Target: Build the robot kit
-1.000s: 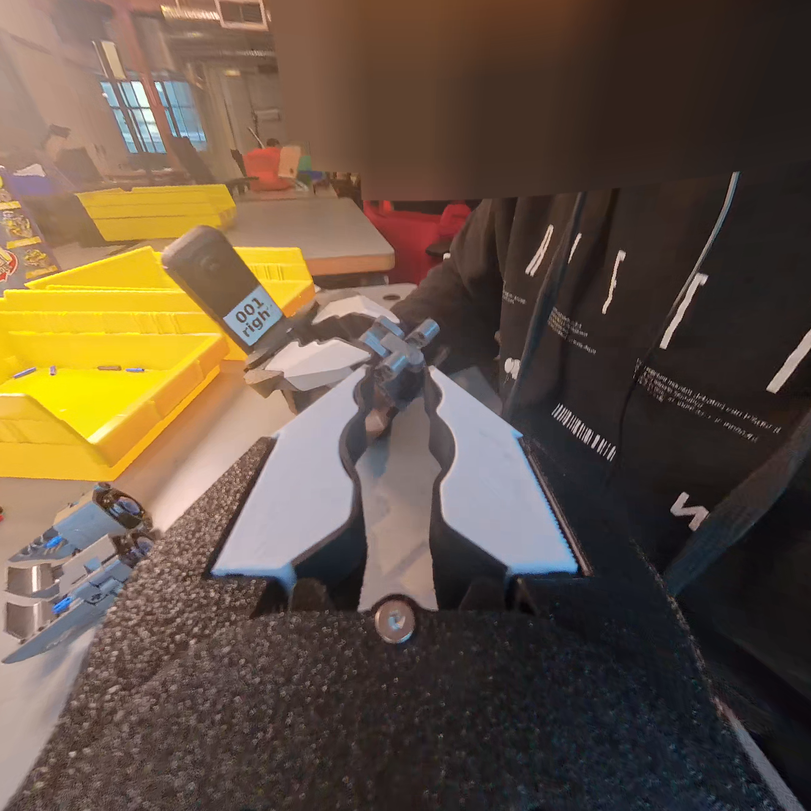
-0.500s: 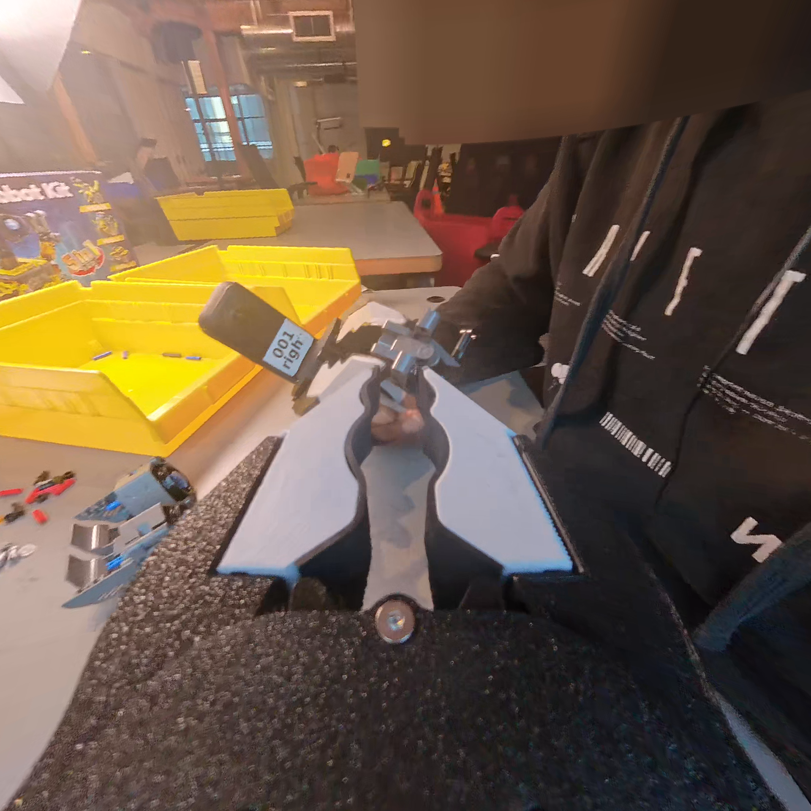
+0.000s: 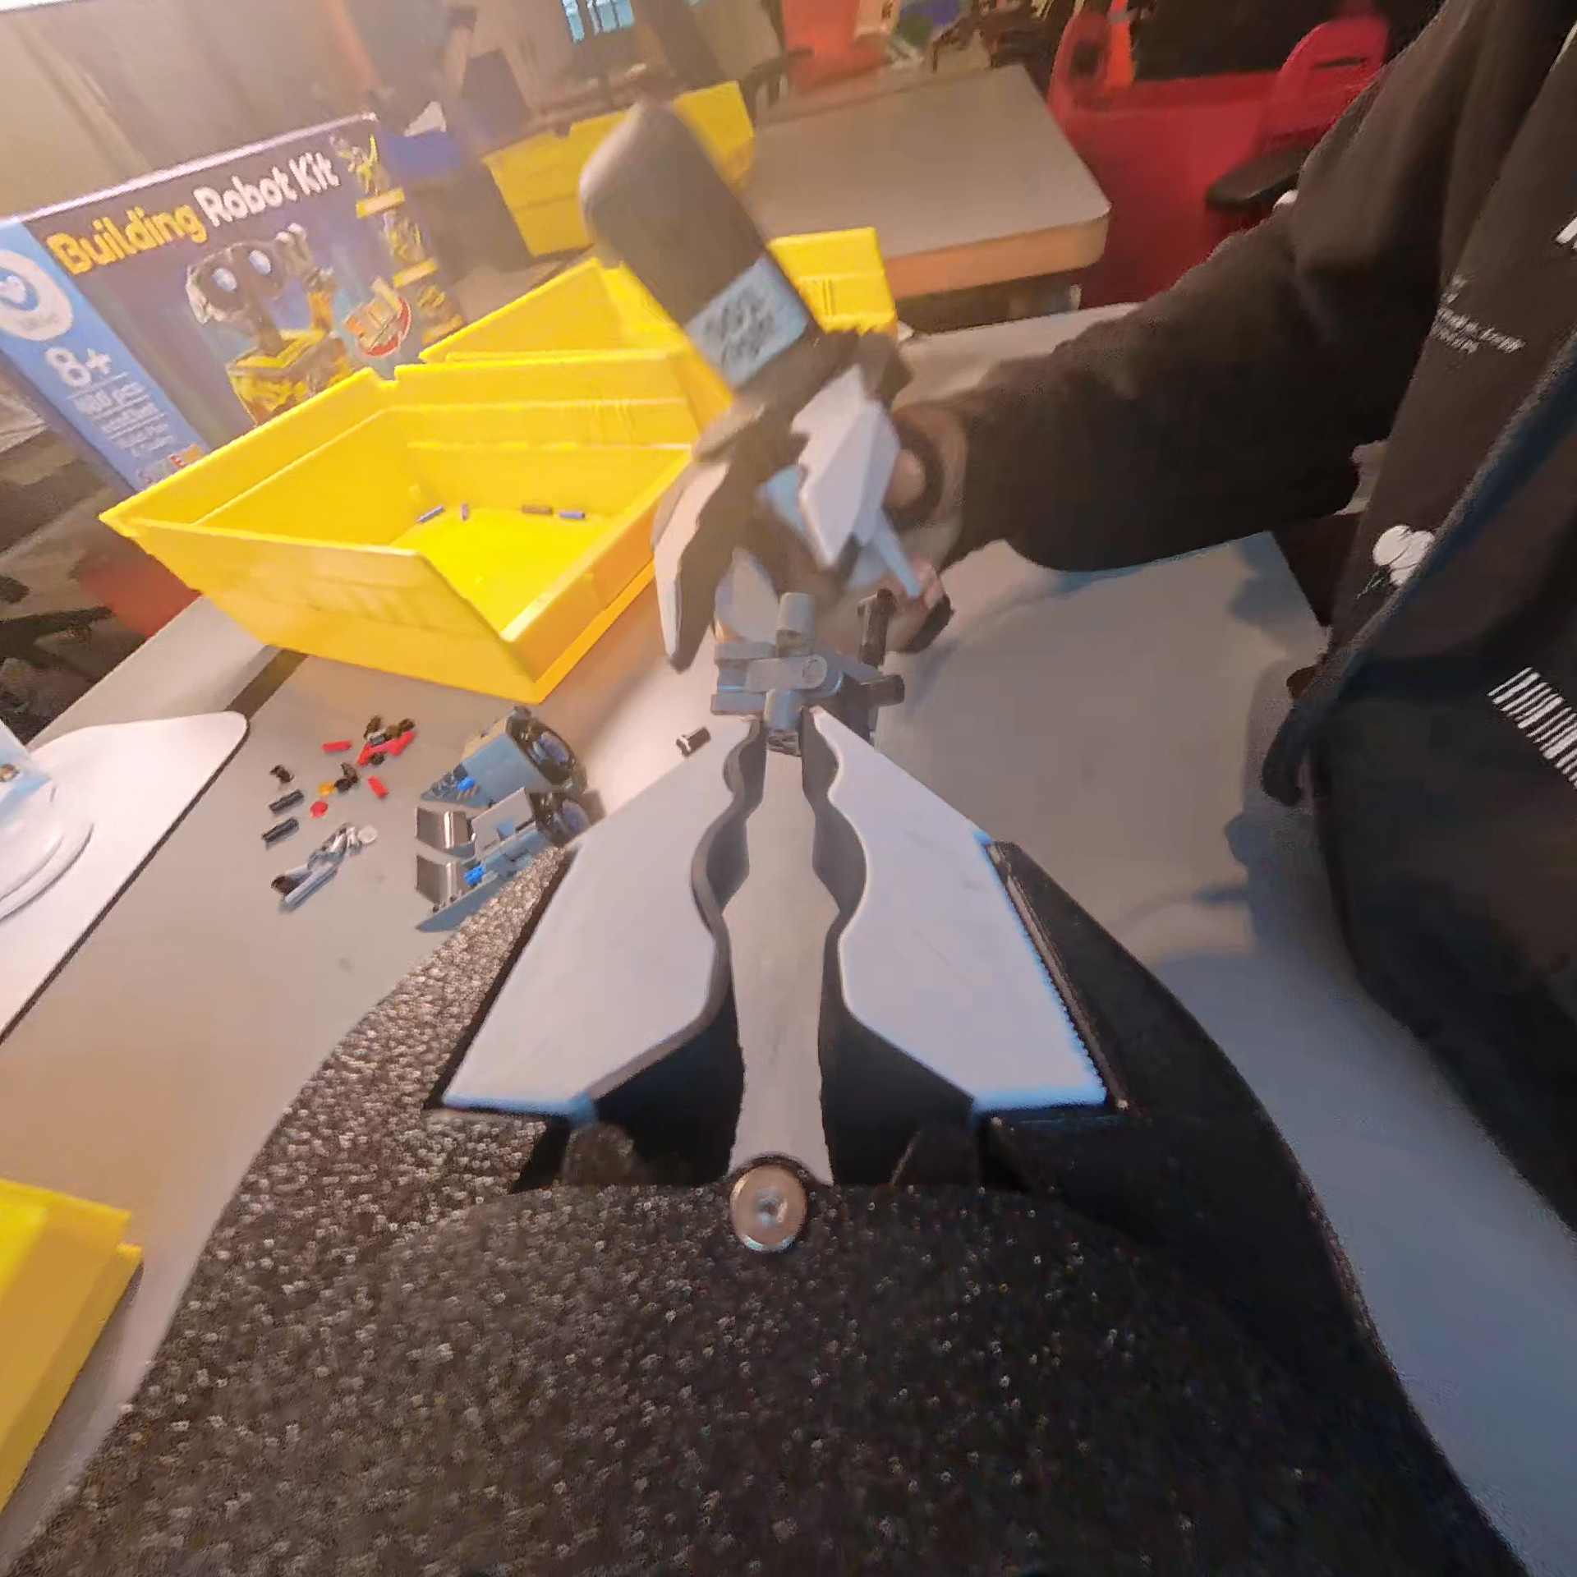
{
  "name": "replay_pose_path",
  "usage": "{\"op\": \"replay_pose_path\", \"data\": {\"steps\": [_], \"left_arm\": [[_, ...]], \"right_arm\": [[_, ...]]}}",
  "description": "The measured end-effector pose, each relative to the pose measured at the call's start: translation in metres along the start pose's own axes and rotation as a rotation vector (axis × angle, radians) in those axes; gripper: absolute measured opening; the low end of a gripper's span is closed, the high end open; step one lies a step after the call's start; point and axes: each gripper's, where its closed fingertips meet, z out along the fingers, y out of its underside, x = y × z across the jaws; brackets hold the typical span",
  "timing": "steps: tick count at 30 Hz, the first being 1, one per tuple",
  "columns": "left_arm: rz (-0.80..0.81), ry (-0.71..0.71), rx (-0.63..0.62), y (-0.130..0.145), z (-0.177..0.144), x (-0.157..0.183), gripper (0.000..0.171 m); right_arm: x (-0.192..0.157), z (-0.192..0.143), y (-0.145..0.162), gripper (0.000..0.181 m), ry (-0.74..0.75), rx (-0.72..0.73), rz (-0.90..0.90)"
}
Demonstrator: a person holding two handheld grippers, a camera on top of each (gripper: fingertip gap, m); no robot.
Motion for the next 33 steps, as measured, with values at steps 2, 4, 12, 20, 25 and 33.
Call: {"op": "replay_pose_path", "data": {"steps": [2,4,12,20,25,33], "left_arm": [[0.013,-0.005,-0.044,0.007,0.003,0.0,0.007],[0.039,-0.004,-0.082,0.012,0.007,0.003,0.007],[0.066,0.009,-0.11,0.018,0.01,0.009,0.007],[0.024,0.004,-0.117,0.019,0.011,0.004,0.007],[0.054,0.015,-0.125,0.019,0.012,0.01,0.007],[0.201,0.038,-0.162,0.021,0.006,0.021,0.005]], "right_arm": [[-0.001,0.004,0.008,0.046,0.09,-0.113,-0.21],[0.001,0.01,0.017,0.035,0.161,-0.19,-0.336],[0.003,0.012,0.028,0.029,0.123,-0.204,-0.137],[0.008,0.015,0.031,0.044,0.165,-0.246,-0.165],[0.007,0.019,0.042,0.036,0.143,-0.29,-0.175],[0.0,0.026,0.054,0.03,0.066,-0.298,-0.024]]}}
